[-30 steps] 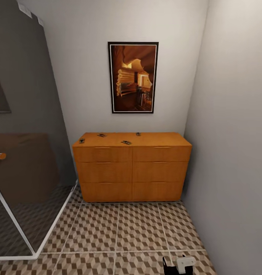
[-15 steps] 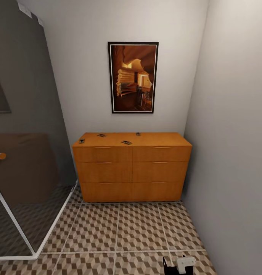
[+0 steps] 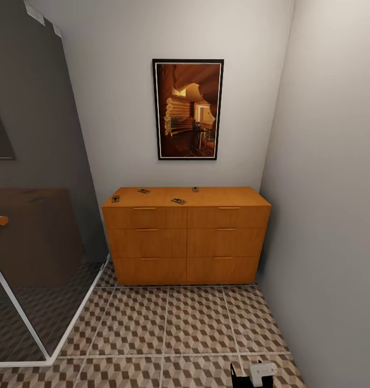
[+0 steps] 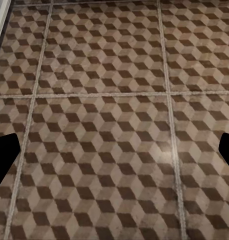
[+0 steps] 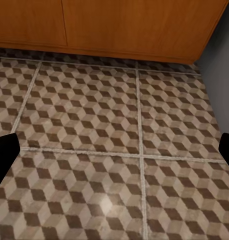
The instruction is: Take the four mousetraps from the cabinet in the bathroom and place them on the bathroom floor. Make sure all four end up on the same floor surface, and ensure that at least two of them are either under or directly next to the same bathroom sink.
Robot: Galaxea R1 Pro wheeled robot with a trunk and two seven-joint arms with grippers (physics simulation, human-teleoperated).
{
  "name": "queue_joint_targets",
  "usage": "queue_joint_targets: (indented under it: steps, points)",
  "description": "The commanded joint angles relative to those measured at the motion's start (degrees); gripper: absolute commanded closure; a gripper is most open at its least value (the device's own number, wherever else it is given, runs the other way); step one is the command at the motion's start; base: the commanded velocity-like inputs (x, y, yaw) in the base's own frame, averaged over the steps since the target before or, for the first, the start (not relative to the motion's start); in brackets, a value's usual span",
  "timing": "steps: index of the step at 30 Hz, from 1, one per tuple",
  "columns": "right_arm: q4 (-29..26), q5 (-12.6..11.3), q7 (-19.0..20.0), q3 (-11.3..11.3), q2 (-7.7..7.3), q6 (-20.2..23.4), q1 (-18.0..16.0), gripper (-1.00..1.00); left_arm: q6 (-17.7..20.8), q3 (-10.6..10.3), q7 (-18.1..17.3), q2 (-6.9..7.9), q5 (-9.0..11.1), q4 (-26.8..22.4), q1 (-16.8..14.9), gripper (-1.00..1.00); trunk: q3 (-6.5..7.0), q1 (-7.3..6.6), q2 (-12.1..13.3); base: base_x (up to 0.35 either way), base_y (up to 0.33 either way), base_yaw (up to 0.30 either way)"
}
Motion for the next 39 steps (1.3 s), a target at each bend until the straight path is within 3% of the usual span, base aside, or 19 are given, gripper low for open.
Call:
queue_joint_targets:
  steps: [1, 18, 23, 24, 29, 30, 39]
  points:
    - [0.05, 0.41, -0.6, 0.35, 0.02, -0.05, -0.04, -1.0, -0.19, -0.03, 0.13, 0.0, -0.02, 0.05, -0.04, -1.0, -0.06, 0.0, -0.03, 0.0, 0.0, 0.0]
    - [-0.2, 0.34, -0.94, 0.09, 0.33, 0.15, -0.04, -1.0, -0.14, 0.02, 0.13, 0.0, -0.02, 0.05, -0.04, -1.0, -0.06, 0.0, -0.03, 0.0, 0.0, 0.0]
    - [-1.88, 0.34, -2.28, -0.03, 0.35, 3.08, -0.04, -1.0, -0.12, 0.04, 0.13, 0.0, -0.02, 0.06, -0.04, -1.0, -0.06, 0.0, -0.03, 0.0, 0.0, 0.0]
    - [-4.86, 0.34, -3.4, -0.04, 0.34, 6.51, -0.04, -1.0, -0.11, 0.03, 0.13, 0.0, -0.02, 0.1, -0.04, -1.0, -0.06, 0.0, -0.03, 0.0, 0.0, 0.0]
    - [-13.0, 0.35, -4.74, -0.05, 0.28, 15.39, -0.04, -1.0, -0.1, 0.02, 0.13, 0.0, -0.02, 0.13, -0.04, -1.0, -0.06, 0.0, -0.03, 0.0, 0.0, 0.0]
    - [-16.7, 0.35, -4.99, -0.05, 0.2, 19.54, -0.04, -1.0, -0.1, 0.0, 0.13, 0.0, -0.02, 0.13, -0.04, -1.0, -0.06, 0.0, -0.03, 0.0, 0.0, 0.0]
    - [-37.79, 0.42, -5.42, -0.06, -0.04, 39.91, -0.31, -1.0, -0.1, 0.0, 0.13, 0.0, -0.02, 0.14, -0.04, -1.0, -0.06, 0.0, -0.03, 0.0, 0.0, 0.0]
